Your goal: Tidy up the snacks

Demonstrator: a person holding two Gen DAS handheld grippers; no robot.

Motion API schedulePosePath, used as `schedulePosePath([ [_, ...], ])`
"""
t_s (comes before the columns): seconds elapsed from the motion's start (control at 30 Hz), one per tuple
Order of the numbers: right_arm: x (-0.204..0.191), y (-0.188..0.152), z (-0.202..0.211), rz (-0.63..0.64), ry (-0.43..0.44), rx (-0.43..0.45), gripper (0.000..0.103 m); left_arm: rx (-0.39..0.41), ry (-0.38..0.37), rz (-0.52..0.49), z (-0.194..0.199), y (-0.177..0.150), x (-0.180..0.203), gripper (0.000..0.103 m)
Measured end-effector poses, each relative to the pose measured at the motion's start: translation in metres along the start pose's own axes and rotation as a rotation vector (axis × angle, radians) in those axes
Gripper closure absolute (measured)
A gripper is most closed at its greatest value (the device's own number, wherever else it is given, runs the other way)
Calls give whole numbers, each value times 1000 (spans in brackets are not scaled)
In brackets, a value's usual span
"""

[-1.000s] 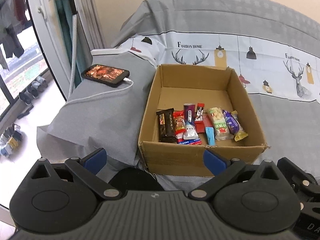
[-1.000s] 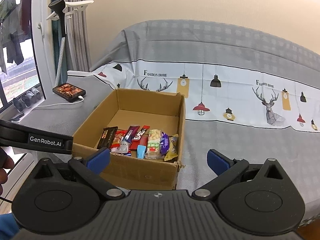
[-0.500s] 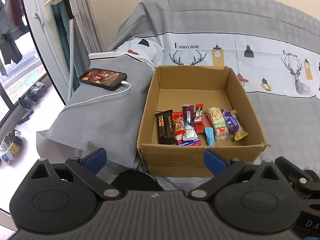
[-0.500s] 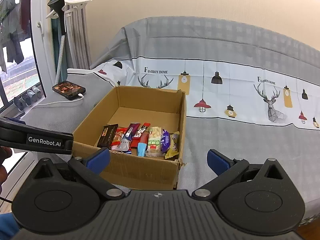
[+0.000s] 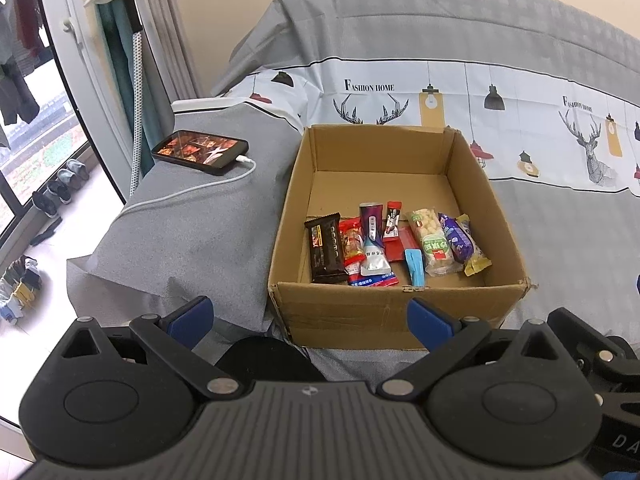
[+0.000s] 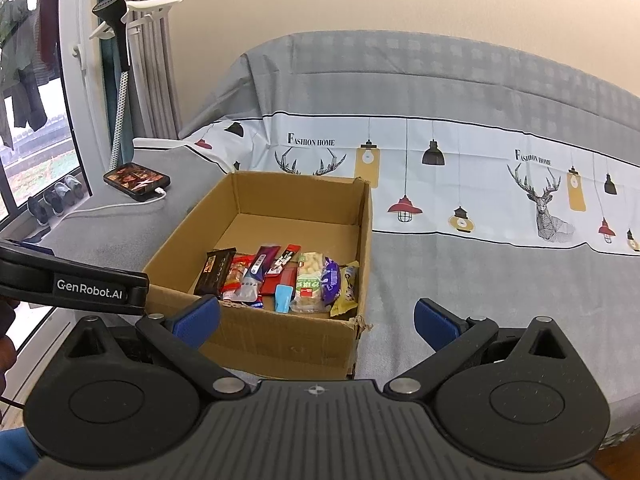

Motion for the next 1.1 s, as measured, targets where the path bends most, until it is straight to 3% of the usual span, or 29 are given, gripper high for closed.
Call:
schedulePosePath([
  [1.1, -1, -4, 0, -8, 17, -1, 1, -8, 11, -3, -1, -5, 2, 0],
])
Point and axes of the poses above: each gripper's, at about its wrist camera, not at the fingertips, and z roughly against the way its jaws point, x to its right, y to its top, the point moved 8 cm from there along -z, roughly the way its jaws point, and after that the axes turned 12 degrees about x, right-handed, at the moved point
